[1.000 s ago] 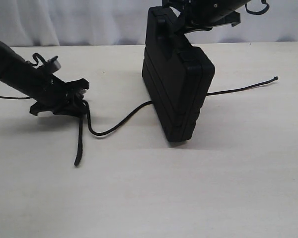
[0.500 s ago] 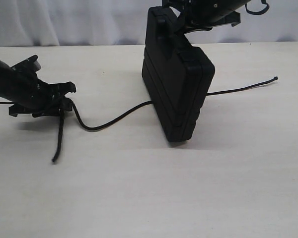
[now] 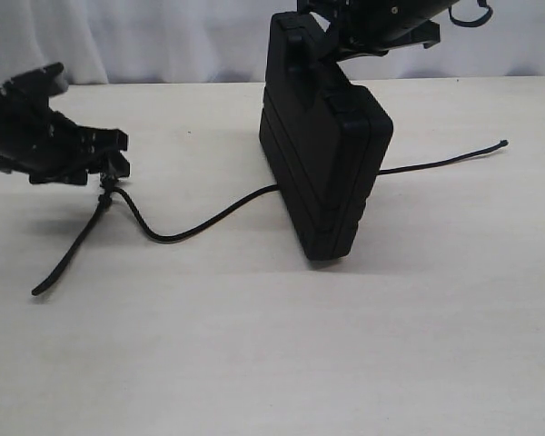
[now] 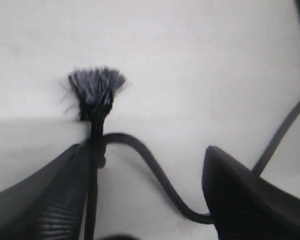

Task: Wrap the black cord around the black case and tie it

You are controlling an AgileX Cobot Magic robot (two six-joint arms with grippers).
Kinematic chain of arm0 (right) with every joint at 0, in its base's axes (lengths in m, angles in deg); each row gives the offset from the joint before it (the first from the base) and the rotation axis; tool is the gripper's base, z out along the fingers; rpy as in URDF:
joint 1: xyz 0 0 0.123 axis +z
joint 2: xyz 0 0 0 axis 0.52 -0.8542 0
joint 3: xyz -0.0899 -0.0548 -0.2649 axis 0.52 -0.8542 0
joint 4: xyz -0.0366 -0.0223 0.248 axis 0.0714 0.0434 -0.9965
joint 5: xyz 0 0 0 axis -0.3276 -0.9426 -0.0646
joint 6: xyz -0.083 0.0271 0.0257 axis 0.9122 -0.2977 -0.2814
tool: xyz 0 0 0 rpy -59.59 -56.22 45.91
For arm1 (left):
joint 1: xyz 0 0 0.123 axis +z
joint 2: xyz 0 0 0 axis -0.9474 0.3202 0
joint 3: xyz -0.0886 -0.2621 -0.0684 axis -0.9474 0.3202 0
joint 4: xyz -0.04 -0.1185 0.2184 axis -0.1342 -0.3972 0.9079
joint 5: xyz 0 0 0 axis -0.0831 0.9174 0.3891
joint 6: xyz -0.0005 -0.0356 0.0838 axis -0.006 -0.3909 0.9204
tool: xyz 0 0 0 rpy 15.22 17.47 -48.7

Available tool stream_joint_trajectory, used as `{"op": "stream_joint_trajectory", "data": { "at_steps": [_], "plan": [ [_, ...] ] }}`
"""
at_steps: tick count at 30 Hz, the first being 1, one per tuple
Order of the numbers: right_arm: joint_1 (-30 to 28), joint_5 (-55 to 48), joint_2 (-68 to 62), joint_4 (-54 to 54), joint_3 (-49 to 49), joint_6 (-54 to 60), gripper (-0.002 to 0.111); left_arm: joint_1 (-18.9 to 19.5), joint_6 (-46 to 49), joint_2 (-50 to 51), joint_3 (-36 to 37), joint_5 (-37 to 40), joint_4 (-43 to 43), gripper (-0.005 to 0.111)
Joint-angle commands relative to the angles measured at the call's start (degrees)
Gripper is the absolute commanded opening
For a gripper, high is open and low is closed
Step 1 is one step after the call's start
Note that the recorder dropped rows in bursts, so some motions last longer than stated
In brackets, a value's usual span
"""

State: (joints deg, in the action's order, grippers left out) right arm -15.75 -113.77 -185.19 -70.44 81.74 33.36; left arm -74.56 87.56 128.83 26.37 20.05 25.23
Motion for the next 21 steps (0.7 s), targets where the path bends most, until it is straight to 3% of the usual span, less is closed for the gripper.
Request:
{"op": "stream_joint_trajectory", "data": {
  "at_steps": [1, 5, 9, 13, 18, 21],
  "plan": [
    [-0.4, -1.9, -1.3, 2.7, -0.9, 0.8, 0.004, -0.2, 3.4, -4.7, -2.4, -0.7, 9.7, 0.061],
    [-0.4, -1.9, -1.3, 2.7, -0.9, 0.8, 0.004, -2.4, 24.1, -6.2, -3.0, 3.6, 25.4, 0.061],
    [-0.4, -1.9, -1.3, 2.7, -0.9, 0.8, 0.004, -4.8, 35.8, -5.0, -3.0, 7.4, 33.7, 0.061],
    [-0.4, -1.9, -1.3, 2.7, -0.9, 0.8, 0.004, -7.2, 46.8, -2.6, -3.0, 6.3, 38.0, 0.061],
    [-0.4, -1.9, -1.3, 2.7, -0.9, 0.8, 0.004, -7.5, 74.5, 1.5, -3.0, 5.0, 38.4, 0.061],
    [-0.4, -1.9, -1.3, 2.7, -0.9, 0.8, 0.004, -7.5, 77.4, 3.6, -3.0, -0.2, 37.6, 0.061]
  ]
}}
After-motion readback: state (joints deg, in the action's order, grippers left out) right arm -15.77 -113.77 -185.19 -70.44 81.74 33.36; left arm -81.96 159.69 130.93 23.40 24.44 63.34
